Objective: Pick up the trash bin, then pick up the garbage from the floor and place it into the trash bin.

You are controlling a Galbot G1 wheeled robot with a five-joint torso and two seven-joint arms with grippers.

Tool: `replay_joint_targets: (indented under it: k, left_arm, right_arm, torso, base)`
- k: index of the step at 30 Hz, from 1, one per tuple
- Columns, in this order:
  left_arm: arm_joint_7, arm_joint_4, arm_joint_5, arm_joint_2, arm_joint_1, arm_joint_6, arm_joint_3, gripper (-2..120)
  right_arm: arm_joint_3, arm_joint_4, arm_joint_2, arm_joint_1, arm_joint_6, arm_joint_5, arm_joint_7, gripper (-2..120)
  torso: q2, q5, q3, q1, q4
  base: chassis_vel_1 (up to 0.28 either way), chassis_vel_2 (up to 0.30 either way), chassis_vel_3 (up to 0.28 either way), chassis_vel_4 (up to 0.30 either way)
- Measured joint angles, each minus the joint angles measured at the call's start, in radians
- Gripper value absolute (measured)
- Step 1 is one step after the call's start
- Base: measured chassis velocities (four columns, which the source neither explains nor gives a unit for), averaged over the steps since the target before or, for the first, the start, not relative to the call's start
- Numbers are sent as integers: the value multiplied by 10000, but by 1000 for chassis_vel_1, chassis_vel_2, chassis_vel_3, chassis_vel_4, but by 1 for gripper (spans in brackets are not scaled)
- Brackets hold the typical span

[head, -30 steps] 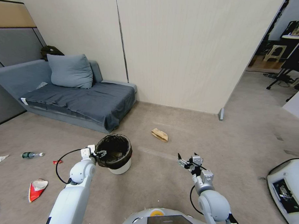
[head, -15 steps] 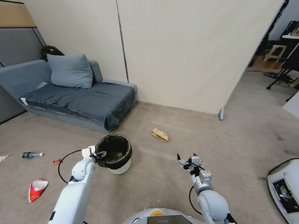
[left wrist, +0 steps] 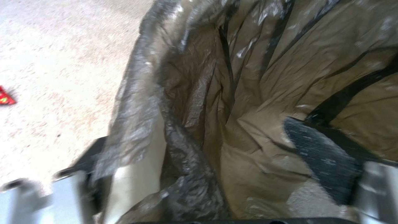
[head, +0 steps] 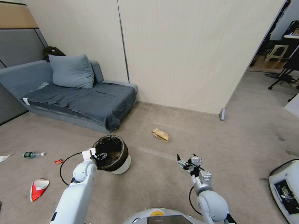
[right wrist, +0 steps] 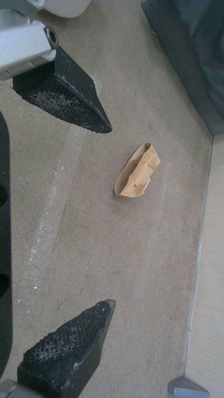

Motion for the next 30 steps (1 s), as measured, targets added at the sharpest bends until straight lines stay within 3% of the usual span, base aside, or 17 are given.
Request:
replay_joint_targets:
  k: [5,9,11,13,15,17,19,30]
  left_arm:
    - [52,-134,61,-23,22,3,-2,57]
    - [57,-198,118,-15,56,10,-11,50]
    - [45,-276,163,-14,79,23,-36,35]
    - [38,-294,171,-13,87,26,-37,34]
    - [19,-396,251,-11,118,36,-57,22]
    - [8,-425,269,-11,127,37,-66,21]
    - [11,-559,301,-7,145,51,-71,9]
    - [14,-686,435,-5,146,46,-70,7]
  right_arm:
    - [1,7,1,-5,-1,-13,27,100]
    - [4,7,0,-6,-6,-15,41,100]
    - [2,7,7,-6,-10,-22,47,100]
    - [0,7,9,-6,-11,-24,48,100]
    - [-3,2,11,-5,-12,-29,62,100]
    - [-3,2,11,-5,-12,-30,65,100]
    - [-1,0,8,-1,-13,-32,78,100]
    - [6,-42,8,-8,-6,-66,108,100]
  torso:
    - [0,-5,2,0,-2]
    - [-1,-6,2,0,-2]
    - [-1,-6,2,1,-3]
    - [-1,-6,2,1,-3]
    - [-1,-3,3,2,-3]
    - [-1,-1,2,2,-3]
    - [-1,-2,2,1,-3]
    - [-1,-3,2,1,-3]
  base:
    - [0,0,0,0]
    - [0,0,0,0]
    - [0,0,0,0]
    - [0,0,0,0]
    - [0,0,0,0]
    - [0,0,0,0]
    - [0,0,0,0]
    - [0,0,0,0]
